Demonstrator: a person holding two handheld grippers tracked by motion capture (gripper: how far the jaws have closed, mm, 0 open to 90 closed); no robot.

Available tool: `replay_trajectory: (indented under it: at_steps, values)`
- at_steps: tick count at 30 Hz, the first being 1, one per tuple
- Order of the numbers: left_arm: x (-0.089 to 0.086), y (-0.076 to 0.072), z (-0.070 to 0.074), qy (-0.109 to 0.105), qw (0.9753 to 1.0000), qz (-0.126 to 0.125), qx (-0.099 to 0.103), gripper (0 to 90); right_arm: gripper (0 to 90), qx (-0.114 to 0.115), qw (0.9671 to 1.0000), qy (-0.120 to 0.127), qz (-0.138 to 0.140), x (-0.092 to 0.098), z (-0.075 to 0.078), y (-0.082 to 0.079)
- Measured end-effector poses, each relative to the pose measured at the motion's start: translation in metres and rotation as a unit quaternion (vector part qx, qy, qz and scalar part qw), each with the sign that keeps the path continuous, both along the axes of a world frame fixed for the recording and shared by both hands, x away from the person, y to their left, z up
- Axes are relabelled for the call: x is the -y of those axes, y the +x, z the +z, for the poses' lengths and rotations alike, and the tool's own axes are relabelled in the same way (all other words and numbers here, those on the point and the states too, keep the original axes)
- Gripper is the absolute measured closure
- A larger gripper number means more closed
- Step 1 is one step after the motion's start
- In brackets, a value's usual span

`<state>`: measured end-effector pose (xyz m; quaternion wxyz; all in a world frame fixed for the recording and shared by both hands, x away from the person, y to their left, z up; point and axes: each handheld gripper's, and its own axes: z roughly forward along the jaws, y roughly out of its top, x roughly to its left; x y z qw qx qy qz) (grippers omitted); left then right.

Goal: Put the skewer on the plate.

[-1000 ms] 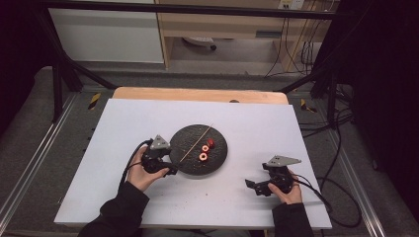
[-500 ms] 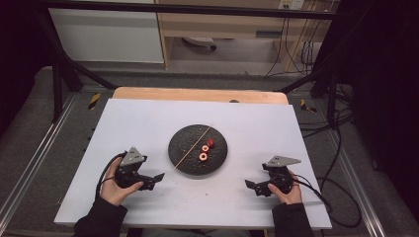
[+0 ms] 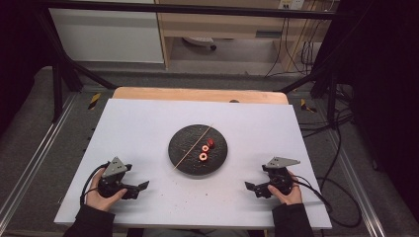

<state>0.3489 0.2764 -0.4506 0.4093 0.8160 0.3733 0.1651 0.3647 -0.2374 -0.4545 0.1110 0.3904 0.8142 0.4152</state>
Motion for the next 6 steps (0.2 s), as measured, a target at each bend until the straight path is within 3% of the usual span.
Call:
replay_trajectory:
  at_steps: [6]
  values:
    - [-0.0016, 0.0007, -0.0008, 0.001, 1.0, 0.001, -0.002, 6.6, 0.9, 0.002, 1.0, 0.002, 0.002, 0.0008, 0.001, -0.0012]
